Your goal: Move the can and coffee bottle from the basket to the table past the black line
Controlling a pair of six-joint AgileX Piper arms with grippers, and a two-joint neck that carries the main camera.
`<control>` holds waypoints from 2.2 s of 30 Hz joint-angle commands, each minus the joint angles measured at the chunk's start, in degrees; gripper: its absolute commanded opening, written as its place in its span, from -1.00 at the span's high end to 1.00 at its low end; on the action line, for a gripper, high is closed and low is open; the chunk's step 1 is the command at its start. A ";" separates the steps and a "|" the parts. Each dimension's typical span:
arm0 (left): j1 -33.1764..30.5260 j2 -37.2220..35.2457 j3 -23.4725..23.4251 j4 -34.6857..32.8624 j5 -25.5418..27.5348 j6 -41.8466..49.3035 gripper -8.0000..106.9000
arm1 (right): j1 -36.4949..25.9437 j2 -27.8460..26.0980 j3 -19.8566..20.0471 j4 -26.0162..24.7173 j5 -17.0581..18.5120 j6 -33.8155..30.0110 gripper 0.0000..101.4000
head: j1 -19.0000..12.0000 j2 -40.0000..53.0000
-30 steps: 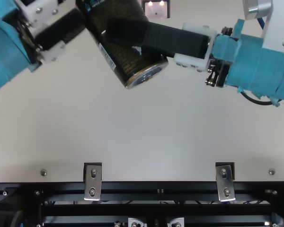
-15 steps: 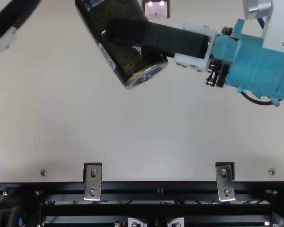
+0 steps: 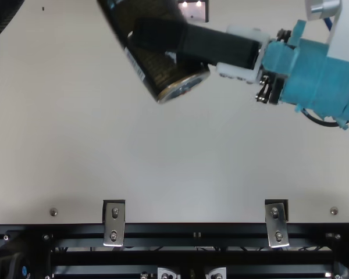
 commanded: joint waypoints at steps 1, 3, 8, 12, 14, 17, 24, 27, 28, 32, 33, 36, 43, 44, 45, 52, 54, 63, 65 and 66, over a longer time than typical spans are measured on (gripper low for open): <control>0.00 0.00 0.00 0.00 0.00 0.00 -0.71 | 0.17 -0.71 -0.21 -1.42 -2.60 0.19 1.00 | -1.54 -0.53; 0.00 0.00 0.00 0.00 0.00 0.00 -0.71 | 0.41 -1.66 -0.28 -2.40 -5.11 0.45 1.00 | -1.54 -0.53; 0.00 0.00 0.00 0.00 0.00 0.00 -0.71 | 2.97 -4.42 0.03 -5.97 -13.21 1.69 1.00 | -1.54 -0.53; 0.00 0.00 0.00 0.00 0.00 0.00 -0.71 | 7.20 -6.47 0.88 -9.74 -21.07 2.73 1.00 | -1.54 -0.53; 0.00 0.00 0.00 0.00 0.00 0.00 -0.71 | 9.76 -7.26 1.41 -11.95 -25.41 3.33 1.00 | -1.54 -0.53; 0.00 0.00 0.00 0.00 0.00 0.00 -0.71 | 13.86 -7.98 2.29 -16.12 -32.19 4.56 1.00 | -1.54 -0.53; 0.00 0.00 0.00 0.00 0.00 0.00 -0.71 | 21.91 -6.63 5.56 -28.36 -46.74 8.69 1.00 | -1.54 -0.53; 0.00 0.00 0.00 0.00 0.00 0.00 -0.71 | 23.59 -5.05 7.53 -31.75 -51.51 8.25 1.00 | -1.54 -0.53; 0.00 0.00 0.00 0.00 0.00 0.00 -0.71 | 23.97 -4.60 8.00 -32.03 -52.51 7.50 1.00 | -1.54 -0.53; 0.00 0.00 0.00 0.00 0.00 0.00 -0.71 | 24.52 -4.27 8.47 -31.58 -51.45 6.63 1.00 | -1.54 -0.53; 0.00 0.00 0.00 0.00 0.00 0.00 -0.71 | 24.52 -4.27 8.47 -31.63 -52.01 6.47 1.00 | -1.54 -0.53; 0.00 0.00 0.00 0.00 0.00 0.00 -0.71 | 24.60 -4.32 8.47 -31.45 -53.58 6.47 1.00 | -1.54 -0.53; 0.00 0.00 0.00 0.00 0.00 0.00 -0.71 | 24.24 -3.32 8.68 -33.25 -54.47 6.76 1.00 | -1.54 -0.53; 0.00 0.00 0.00 0.00 0.00 0.00 -0.71 | 24.03 -2.77 8.81 -33.82 -54.92 6.39 1.00 | -1.54 -0.53; 0.00 0.00 0.00 0.00 0.00 0.00 -0.71 | 23.85 -2.22 8.87 -34.35 -55.27 6.08 1.00 | -1.54 -0.53; 0.00 0.00 0.00 0.00 0.00 0.00 -0.71 | 22.93 2.83 9.88 -37.18 -59.30 2.55 1.00 | -1.54 -0.53; 0.00 0.00 0.00 0.00 0.00 0.00 -0.71 | 22.89 4.38 10.08 -37.58 -60.47 1.40 1.00 | -1.54 -0.53; 0.00 0.00 0.00 0.00 0.00 0.00 -0.71 | 22.92 10.50 9.54 -38.15 -64.47 -4.32 1.00 | -1.54 -0.53; 0.00 0.00 0.00 0.00 0.00 0.00 -0.71 | 22.83 11.67 9.04 -38.11 -65.01 -5.65 1.00 | -1.54 -0.53; 0.00 0.00 0.00 0.00 0.00 0.00 -0.71 | 22.77 12.23 8.76 -38.03 -65.24 -6.37 1.00 | -1.54 -0.53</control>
